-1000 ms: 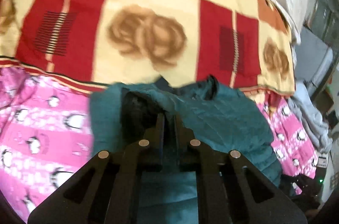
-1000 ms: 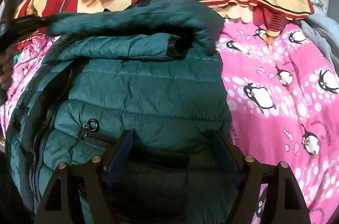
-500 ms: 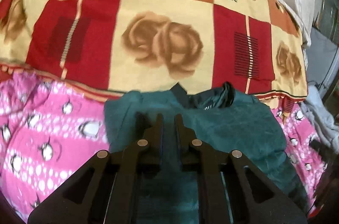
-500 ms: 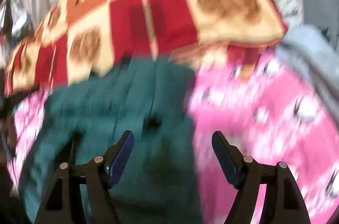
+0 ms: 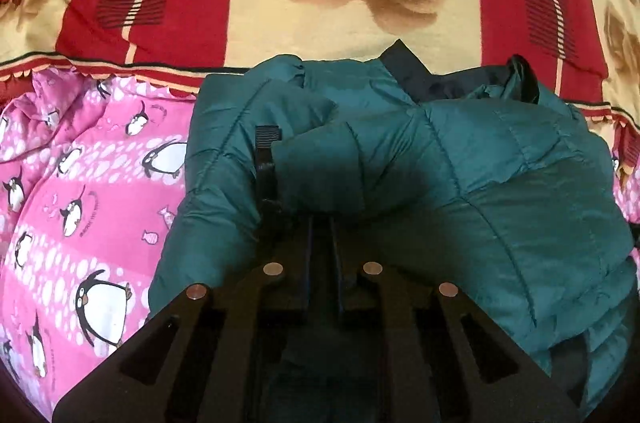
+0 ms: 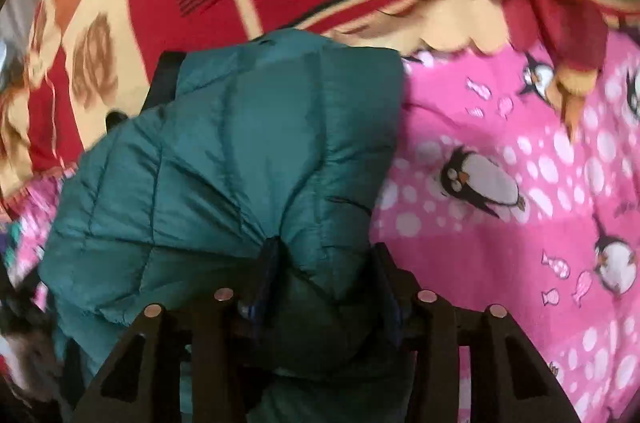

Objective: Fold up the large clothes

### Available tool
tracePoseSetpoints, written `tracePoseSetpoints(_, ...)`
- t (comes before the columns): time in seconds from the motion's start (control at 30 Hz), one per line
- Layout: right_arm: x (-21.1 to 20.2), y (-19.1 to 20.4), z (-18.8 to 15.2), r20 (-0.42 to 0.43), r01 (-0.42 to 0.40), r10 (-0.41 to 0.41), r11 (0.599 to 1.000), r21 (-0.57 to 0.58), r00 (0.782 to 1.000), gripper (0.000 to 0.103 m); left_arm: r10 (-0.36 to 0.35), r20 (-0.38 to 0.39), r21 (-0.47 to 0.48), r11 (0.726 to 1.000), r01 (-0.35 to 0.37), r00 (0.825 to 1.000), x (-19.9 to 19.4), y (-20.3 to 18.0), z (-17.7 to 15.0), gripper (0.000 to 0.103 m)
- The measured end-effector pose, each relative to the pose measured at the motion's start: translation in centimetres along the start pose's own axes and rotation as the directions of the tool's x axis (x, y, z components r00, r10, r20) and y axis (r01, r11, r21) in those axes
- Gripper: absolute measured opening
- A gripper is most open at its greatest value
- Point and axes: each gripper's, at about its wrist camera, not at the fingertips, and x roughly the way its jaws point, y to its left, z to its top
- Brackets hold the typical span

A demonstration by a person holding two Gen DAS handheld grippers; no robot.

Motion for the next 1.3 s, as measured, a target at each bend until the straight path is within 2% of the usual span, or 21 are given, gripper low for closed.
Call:
tracePoseSetpoints(0.07,-1.3,-0.1,0.6,0.051,0.016,-0.017,1.000,0.022,0.999,0.045,0.000,0.014,-0.002,1.000,0.000,1.000,0.0,0.0,-0.3,0.010)
tracePoseSetpoints(0.1,-2.7,0.1,1.1,0.119,0.038,-0.042,0.999,0.038,0.992,0.045,-0.002,0.023,-0.005,1.000,0.002,1.000,-0.1,0.0,-0.5,0.010)
tracePoseSetpoints(0.13,-3.8,0.4,1.4,0.178,0.054,-0.061,0.998,0.042,0.982,0.045,-0.006,0.027,-0.008,1.000,0.006,1.000,-0.1,0.1,-0.5,0.010)
tracePoseSetpoints(0.17,-5.2,1.2,2.1,0.267,0.057,-0.063,0.998,0.028,0.962,0.045,-0.011,0.032,-0.013,1.000,0.012,0.999,-0.2,0.3,-0.8,0.010)
tracePoseSetpoints(0.23,-5.9,2.6,3.5,0.338,0.058,-0.054,0.998,-0.002,0.940,0.045,-0.022,0.045,-0.026,0.999,0.024,0.999,-0.2,0.4,-0.8,0.010)
tracePoseSetpoints(0.27,-5.7,3.0,3.9,0.344,0.056,-0.049,0.998,-0.011,0.938,0.045,-0.024,0.051,-0.028,0.999,0.026,0.998,-0.1,0.5,-0.9,0.010)
tracePoseSetpoints(0.3,-4.6,3.6,4.5,0.327,0.050,-0.037,0.998,-0.031,0.944,0.045,-0.026,0.053,-0.031,0.999,0.028,0.998,-0.2,0.4,-1.0,0.010)
tracePoseSetpoints(0.37,-1.7,4.2,4.7,0.241,0.076,-0.057,0.995,-0.069,0.969,0.047,-0.029,0.056,-0.037,0.999,0.031,0.998,-0.1,0.4,-1.0,0.010)
tracePoseSetpoints(0.43,2.9,3.6,4.2,0.077,0.120,-0.113,0.988,-0.097,0.991,0.051,-0.033,0.061,-0.039,0.999,0.036,0.998,0.1,0.5,-1.0,0.010)
tracePoseSetpoints(0.5,3.3,2.7,3.8,0.085,0.082,-0.076,0.995,-0.061,0.993,0.055,-0.027,0.061,-0.037,0.999,0.029,0.998,0.2,0.4,-0.9,0.010)
tracePoseSetpoints(0.57,3.2,2.5,4.0,0.061,0.097,-0.094,0.994,-0.048,0.994,0.064,-0.022,0.063,-0.036,0.999,0.025,0.998,0.3,0.4,-0.9,0.010)
tracePoseSetpoints(0.67,1.6,2.6,3.9,0.046,0.129,-0.127,0.990,-0.056,0.991,0.067,-0.024,0.064,-0.039,0.999,0.026,0.998,0.3,0.4,-0.9,0.010)
tracePoseSetpoints(0.73,-1.3,3.4,3.8,0.118,0.113,-0.106,0.992,-0.054,0.987,0.066,-0.025,0.064,-0.041,0.999,0.028,0.998,0.3,0.4,-0.9,0.010)
tracePoseSetpoints(0.8,-4.0,5.6,3.5,0.189,0.089,-0.068,0.991,-0.103,0.980,0.066,-0.029,0.064,-0.043,0.999,0.031,0.998,0.3,0.5,-0.9,0.010)
tracePoseSetpoints(0.9,-5.1,9.0,1.7,0.195,0.035,0.007,0.977,-0.211,0.981,0.067,-0.027,0.064,-0.042,0.999,0.030,0.998,0.3,0.5,-0.8,0.010)
tracePoseSetpoints(0.97,-4.0,11.1,0.5,0.160,0.025,0.021,0.959,-0.283,0.987,0.067,-0.029,0.064,-0.044,0.999,0.032,0.998,0.2,0.5,-0.9,0.010)
tracePoseSetpoints(1.03,-1.2,11.9,-0.9,0.088,0.057,-0.029,0.942,-0.331,0.996,0.068,-0.033,0.068,-0.045,0.998,0.036,0.997,0.1,0.5,-0.8,0.010)
tracePoseSetpoints(1.13,0.2,11.0,-1.8,0.105,0.061,-0.027,0.941,-0.334,0.994,0.069,-0.031,0.067,-0.046,0.998,0.034,0.997,0.1,0.5,-0.8,0.010)
tracePoseSetpoints(1.3,-0.1,11.7,-2.8,0.107,0.078,-0.044,0.938,-0.337,0.993,0.069,-0.029,0.051,-0.040,0.999,0.031,0.998,0.1,0.5,-0.6,0.010)
